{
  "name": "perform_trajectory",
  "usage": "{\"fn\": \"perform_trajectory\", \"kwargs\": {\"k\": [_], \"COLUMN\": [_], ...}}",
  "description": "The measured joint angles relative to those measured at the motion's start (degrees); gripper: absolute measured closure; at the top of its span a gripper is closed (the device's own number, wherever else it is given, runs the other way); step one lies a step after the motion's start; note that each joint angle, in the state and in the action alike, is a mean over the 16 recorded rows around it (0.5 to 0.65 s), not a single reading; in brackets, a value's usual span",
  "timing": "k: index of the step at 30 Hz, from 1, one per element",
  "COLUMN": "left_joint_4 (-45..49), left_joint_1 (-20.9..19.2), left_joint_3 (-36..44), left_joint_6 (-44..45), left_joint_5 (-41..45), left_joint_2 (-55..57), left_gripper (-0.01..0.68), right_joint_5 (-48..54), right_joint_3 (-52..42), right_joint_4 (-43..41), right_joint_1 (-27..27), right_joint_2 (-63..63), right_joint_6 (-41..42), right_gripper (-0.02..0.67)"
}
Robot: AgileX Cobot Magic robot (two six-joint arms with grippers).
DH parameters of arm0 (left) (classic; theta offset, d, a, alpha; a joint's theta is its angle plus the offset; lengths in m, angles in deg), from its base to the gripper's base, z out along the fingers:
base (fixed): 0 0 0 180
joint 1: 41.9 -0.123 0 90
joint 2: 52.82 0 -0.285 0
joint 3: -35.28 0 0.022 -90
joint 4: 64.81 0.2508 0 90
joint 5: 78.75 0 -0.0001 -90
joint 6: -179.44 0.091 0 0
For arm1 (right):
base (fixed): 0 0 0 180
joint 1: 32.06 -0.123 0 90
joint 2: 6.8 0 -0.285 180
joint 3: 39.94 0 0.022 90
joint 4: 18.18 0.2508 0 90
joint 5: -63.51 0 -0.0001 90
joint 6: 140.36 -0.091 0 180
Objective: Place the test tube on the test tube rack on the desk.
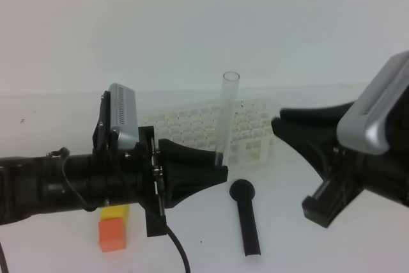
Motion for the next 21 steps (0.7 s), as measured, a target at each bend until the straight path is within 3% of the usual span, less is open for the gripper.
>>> {"fn": "perform_trajectory", "kwargs": {"k": [9,16,21], "left_joint_4": [0.0,0.0,0.0], "left_joint_1": [-0.7,-0.7,-0.7], "left_joint_3": [0.0,0.0,0.0], "left_joint_6": [-1.4,-4.8,-7.1], "left_joint_5": [0.0,0.0,0.0], "left_joint_2": [0.0,0.0,0.0], "left_gripper": [0.666,0.666,0.666], "right_joint_5": [-11.3,-19.6,-26.3], "right_joint_3": [0.0,0.1,0.1], "right_joint_4": [-1.3,-6.7,-11.2], "right_joint_1": [-1.5,-1.6,-1.6], "right_joint_2": [4.6,10.2,14.2], "right_joint_6": [-6.2,-13.8,-18.5], "right_gripper": [0.437,0.303,0.246]}}
